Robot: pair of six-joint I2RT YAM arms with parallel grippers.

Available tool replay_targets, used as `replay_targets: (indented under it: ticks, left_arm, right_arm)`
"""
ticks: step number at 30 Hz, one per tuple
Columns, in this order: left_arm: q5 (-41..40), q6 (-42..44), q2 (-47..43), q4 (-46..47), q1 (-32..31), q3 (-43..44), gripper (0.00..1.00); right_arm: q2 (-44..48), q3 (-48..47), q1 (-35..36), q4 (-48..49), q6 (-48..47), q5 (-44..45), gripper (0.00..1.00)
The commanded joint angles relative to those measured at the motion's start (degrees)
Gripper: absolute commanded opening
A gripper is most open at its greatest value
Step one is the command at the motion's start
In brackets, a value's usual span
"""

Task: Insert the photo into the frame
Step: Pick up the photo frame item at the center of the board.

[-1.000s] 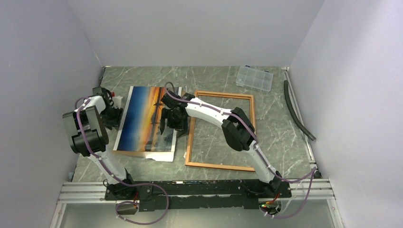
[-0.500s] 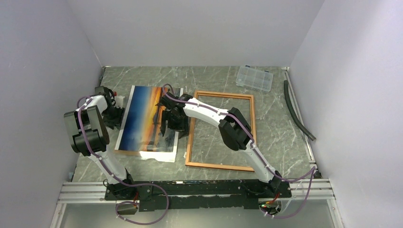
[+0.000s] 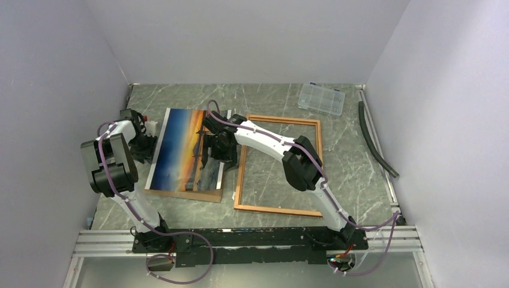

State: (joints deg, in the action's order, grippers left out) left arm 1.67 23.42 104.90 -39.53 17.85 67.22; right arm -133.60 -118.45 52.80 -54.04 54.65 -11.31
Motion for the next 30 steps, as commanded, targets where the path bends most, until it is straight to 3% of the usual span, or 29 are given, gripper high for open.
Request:
replay_targets:
  ticks: [1,12,24,30]
  left_arm:
    - [6.2,-1.5,4.2,-1.3,-1.7,-2.3,0.43]
    - [6.8,-1.5,3.8,-2.7,-1.8,-1.5,0.43]
    - [8.4,-1.5,3.0,-4.9,-1.8,-0.4,0.41]
    - [7.4,-0.9,1.4,-6.3,-0.4,1.4,0.4]
  right_arm:
    - [6.2,0.0,0.4,7.9,1.7,-4.0,0.82]
    - [18.9,22.9,-1.1,51.9,6.5,-18.5,0.84]
    - [17.0,31.1,-1.9,60.2,8.4,-19.2,0.91]
    - [19.5,33.1,-3.2,60.2,6.9,-19.0,0.85]
